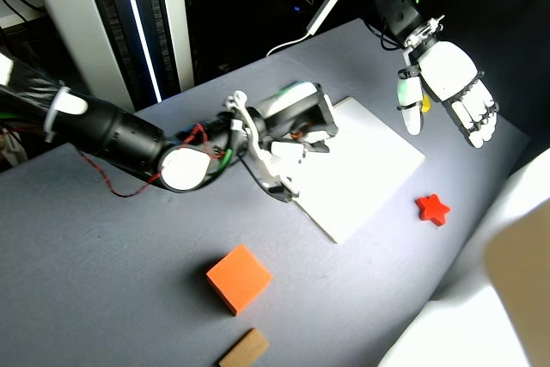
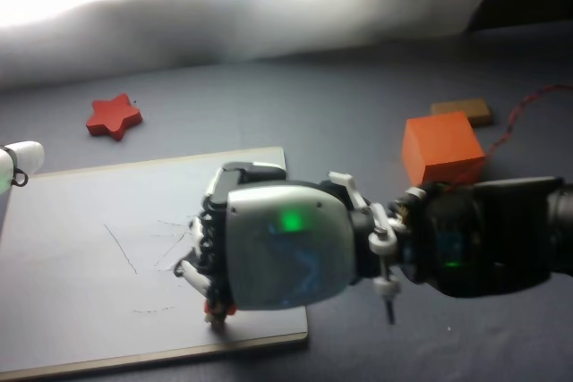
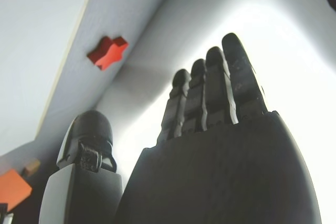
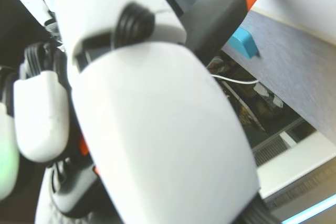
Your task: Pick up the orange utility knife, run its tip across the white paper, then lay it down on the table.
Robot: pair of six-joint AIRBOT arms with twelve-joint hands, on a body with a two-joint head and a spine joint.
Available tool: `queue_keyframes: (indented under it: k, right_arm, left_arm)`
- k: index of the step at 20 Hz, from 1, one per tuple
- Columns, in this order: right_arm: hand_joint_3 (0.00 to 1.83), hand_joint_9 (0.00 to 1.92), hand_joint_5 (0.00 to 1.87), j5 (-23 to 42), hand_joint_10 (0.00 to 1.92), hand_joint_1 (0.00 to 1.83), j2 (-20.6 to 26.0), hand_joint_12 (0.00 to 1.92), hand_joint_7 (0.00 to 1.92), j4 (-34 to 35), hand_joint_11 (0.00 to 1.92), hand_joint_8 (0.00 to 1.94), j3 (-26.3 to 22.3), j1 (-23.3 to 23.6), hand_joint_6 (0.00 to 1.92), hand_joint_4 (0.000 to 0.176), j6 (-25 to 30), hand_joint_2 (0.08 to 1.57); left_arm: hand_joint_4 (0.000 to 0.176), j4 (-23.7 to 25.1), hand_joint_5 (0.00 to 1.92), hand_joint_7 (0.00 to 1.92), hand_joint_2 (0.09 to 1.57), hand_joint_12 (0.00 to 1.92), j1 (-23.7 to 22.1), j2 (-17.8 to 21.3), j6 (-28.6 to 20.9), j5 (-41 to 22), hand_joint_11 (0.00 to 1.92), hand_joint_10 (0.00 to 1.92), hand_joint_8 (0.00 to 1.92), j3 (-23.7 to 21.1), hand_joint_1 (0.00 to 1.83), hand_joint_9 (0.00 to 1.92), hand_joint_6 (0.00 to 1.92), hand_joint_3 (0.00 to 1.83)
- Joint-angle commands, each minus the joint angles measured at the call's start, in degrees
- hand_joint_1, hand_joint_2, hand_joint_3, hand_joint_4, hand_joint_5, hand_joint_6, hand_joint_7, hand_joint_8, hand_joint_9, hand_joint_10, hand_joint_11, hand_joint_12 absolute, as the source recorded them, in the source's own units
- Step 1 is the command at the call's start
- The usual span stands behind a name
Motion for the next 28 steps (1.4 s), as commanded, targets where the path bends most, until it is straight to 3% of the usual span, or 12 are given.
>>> queue_keyframes:
  k: [1, 8, 14, 17, 19, 23, 28]
  right_arm:
    - [0.13, 1.62, 1.35, 5.7, 1.92, 1.54, 0.6, 1.92, 1.52, 2.8, 1.69, 1.94, -0.6, -0.2, 1.92, 0.176, -1.0, 1.16]
    - [0.17, 1.62, 1.35, 7.9, 1.92, 1.54, 3.8, 1.92, 1.52, 2.5, 1.7, 1.94, -1.2, -2.4, 1.92, 0.176, -1.1, 1.14]
    - [0.19, 1.63, 1.36, 8.5, 1.92, 1.55, 6.0, 1.92, 1.54, 2.6, 1.7, 1.94, -1.9, -1.4, 1.92, 0.176, 0.3, 1.11]
    - [0.21, 1.63, 1.35, 6.8, 1.92, 1.52, 9.5, 1.92, 1.53, 12.1, 1.69, 1.94, -8.3, -1.5, 1.92, 0.176, -1.6, 1.13]
    - [0.23, 1.64, 1.37, 4.5, 1.92, 1.51, 12.6, 1.92, 1.54, 18.0, 1.69, 1.94, -13.3, -2.1, 1.92, 0.176, -1.7, 1.14]
    - [0.24, 1.64, 1.36, -6.3, 1.92, 1.51, 20.2, 1.92, 1.52, 44.9, 1.71, 1.94, -25.1, -2.8, 1.92, 0.176, -1.8, 1.15]
    - [0.25, 1.64, 1.37, -19.3, 1.92, 1.52, 28.6, 1.92, 1.53, 60.5, 1.71, 1.94, -33.8, -2.4, 1.92, 0.176, 3.9, 1.13]
  left_arm:
    - [0.0, 1.8, 0.01, 0.01, 1.32, 0.43, -0.4, 0.3, 0.2, -6.3, 0.0, 0.0, 0.0, 0.4, 0.0, 0.06, 0.0, 0.0]
    - [0.0, 1.8, 0.03, 0.03, 1.32, 0.48, -0.5, 0.1, 0.2, -6.3, 0.0, 0.01, 0.01, 0.2, 0.0, 0.08, 0.01, 0.0]
    - [0.0, 1.8, 0.0, 0.05, 1.33, 0.42, -0.8, 0.0, 0.2, -6.3, 0.0, 0.0, 0.0, -0.1, 0.0, 0.07, 0.0, 0.0]
    - [0.0, 2.4, 0.02, 0.07, 1.32, 0.53, -1.4, -0.3, 0.2, -6.0, 0.0, 0.01, 0.0, -0.4, 0.0, 0.11, 0.0, 0.0]
    - [0.0, 3.0, 0.0, 0.05, 1.32, 0.45, -2.0, -0.6, 0.2, -5.7, 0.0, 0.0, 0.0, -0.7, 0.0, 0.09, 0.0, 0.0]
    - [0.0, 4.9, 0.02, 0.04, 1.33, 0.39, -3.8, -1.1, 0.2, -4.0, 0.0, 0.0, 0.0, -2.1, 0.0, 0.08, 0.01, 0.0]
    - [0.0, 5.0, 0.05, 0.07, 1.32, 0.58, -5.5, -1.2, 1.7, -3.9, 0.0, 0.0, 0.0, -6.5, 0.0, 0.11, 0.01, 0.0]
